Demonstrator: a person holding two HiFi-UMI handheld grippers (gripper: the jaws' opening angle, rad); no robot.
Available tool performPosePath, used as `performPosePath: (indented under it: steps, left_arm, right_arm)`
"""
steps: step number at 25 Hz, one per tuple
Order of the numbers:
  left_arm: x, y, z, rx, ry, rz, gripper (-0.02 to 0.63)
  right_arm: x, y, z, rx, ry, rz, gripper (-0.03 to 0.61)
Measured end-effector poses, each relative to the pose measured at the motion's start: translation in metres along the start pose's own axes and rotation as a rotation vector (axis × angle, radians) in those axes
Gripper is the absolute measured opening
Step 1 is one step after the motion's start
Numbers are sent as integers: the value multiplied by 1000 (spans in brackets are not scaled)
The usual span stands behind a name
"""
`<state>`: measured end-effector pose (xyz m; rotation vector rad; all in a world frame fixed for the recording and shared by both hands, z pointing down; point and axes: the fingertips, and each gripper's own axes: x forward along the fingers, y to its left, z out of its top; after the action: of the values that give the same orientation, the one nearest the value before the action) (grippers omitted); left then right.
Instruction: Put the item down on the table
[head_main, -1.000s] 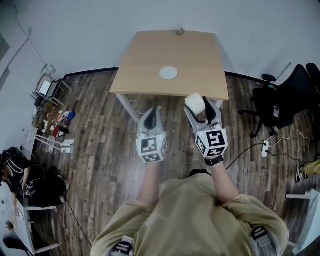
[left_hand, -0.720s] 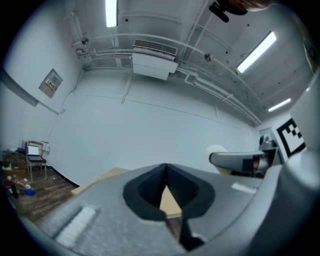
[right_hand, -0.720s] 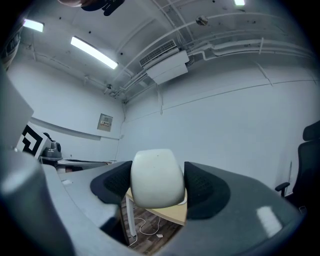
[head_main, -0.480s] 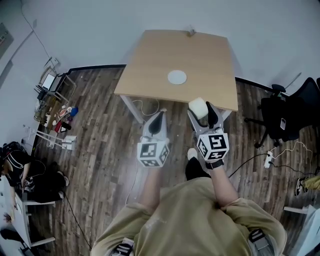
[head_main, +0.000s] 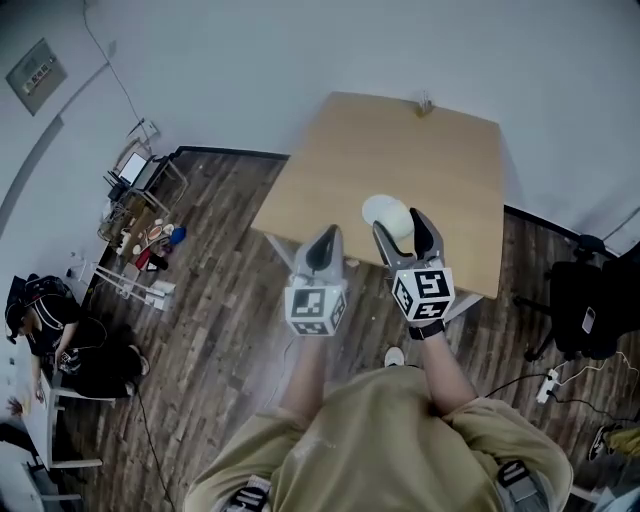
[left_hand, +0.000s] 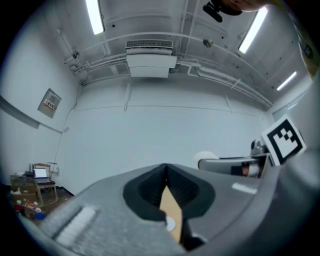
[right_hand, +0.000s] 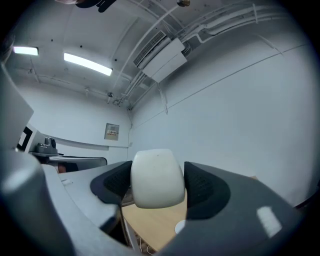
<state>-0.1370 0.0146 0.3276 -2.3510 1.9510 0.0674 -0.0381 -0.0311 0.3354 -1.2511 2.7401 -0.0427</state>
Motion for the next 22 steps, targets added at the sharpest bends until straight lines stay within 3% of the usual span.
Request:
performPosePath:
  steps: [4,13,22]
  left_arm:
    - [49,6,-5,-24,-4,19,2]
    - [150,-24,-43,-41,48,12,2]
    - [181,1,-114,-98,172,-4,2]
  right_arm:
    - [29,-33,8,-17,-11,9,328]
    - [64,-137,-6,-8,-3,-30,328]
    - [103,-159,-88,65,138,-62,328]
